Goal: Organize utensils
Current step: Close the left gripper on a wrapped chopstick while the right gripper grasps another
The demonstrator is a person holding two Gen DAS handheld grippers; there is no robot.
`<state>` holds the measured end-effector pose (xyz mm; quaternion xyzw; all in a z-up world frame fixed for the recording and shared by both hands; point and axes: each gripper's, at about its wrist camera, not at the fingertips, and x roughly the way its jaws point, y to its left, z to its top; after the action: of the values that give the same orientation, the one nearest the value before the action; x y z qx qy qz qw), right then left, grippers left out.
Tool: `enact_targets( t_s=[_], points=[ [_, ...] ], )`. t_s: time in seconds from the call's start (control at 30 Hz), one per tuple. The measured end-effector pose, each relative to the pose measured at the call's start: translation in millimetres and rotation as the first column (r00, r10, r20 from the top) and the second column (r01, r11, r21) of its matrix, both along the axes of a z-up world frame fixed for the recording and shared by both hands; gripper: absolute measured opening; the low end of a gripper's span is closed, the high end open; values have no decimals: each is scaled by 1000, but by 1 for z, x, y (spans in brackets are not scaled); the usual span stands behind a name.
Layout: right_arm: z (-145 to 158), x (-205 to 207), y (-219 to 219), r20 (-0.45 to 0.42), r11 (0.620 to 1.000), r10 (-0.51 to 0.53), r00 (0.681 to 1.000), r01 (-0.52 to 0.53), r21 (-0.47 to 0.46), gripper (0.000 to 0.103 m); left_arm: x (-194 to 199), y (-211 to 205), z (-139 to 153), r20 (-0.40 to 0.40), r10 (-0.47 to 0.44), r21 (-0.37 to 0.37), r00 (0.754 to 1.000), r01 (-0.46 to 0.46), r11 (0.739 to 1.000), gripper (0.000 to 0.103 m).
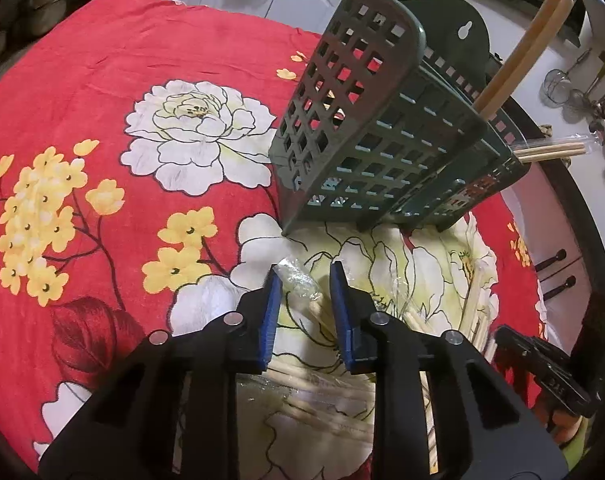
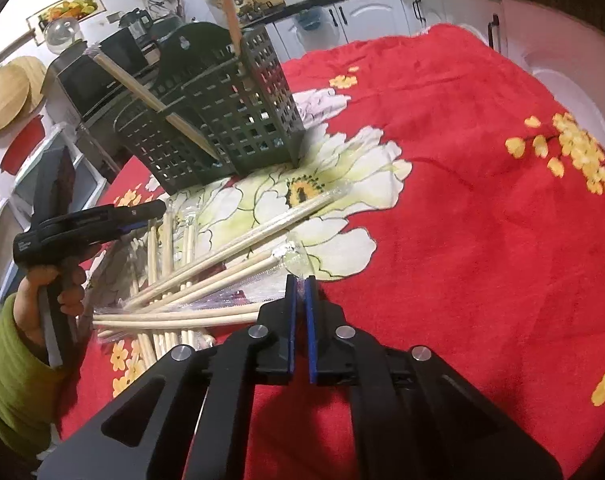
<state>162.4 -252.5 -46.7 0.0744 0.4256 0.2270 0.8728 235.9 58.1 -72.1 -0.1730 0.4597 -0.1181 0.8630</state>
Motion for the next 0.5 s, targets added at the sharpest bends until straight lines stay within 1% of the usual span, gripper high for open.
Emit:
enact_targets(
  t_s=[0.23, 0.5],
  points=[
    [24, -13, 3, 96, 1000, 5, 995, -4, -16, 4, -3, 12, 1, 5, -5, -40, 1000, 5, 999, 13],
    [51, -23, 11, 187, 999, 31, 982, -29, -16, 3, -17, 20, 18, 59, -5, -46, 998, 8, 999, 11]
  ],
)
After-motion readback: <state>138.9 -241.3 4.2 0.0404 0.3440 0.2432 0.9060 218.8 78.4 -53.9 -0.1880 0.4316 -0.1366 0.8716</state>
